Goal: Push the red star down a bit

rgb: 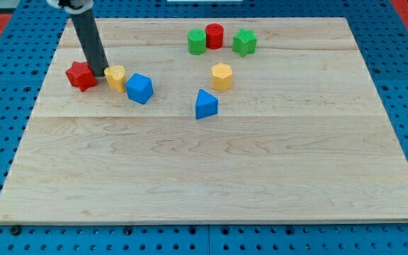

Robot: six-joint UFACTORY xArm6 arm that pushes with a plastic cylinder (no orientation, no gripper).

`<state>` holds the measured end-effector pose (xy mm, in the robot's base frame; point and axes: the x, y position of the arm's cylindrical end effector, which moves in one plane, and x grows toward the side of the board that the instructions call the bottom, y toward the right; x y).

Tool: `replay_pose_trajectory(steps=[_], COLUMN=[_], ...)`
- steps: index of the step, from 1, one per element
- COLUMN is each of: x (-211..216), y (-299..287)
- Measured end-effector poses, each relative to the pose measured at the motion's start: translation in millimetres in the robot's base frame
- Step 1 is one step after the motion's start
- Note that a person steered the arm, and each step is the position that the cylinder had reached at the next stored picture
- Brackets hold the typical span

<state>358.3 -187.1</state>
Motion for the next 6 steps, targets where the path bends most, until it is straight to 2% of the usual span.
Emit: replay_pose_trajectory(steps=[2, 3, 4, 5, 6], x=[43.7, 47.5, 4.5, -38.5, -10.5], y=[78.7, 35.0, 39.7, -0.6, -8.5])
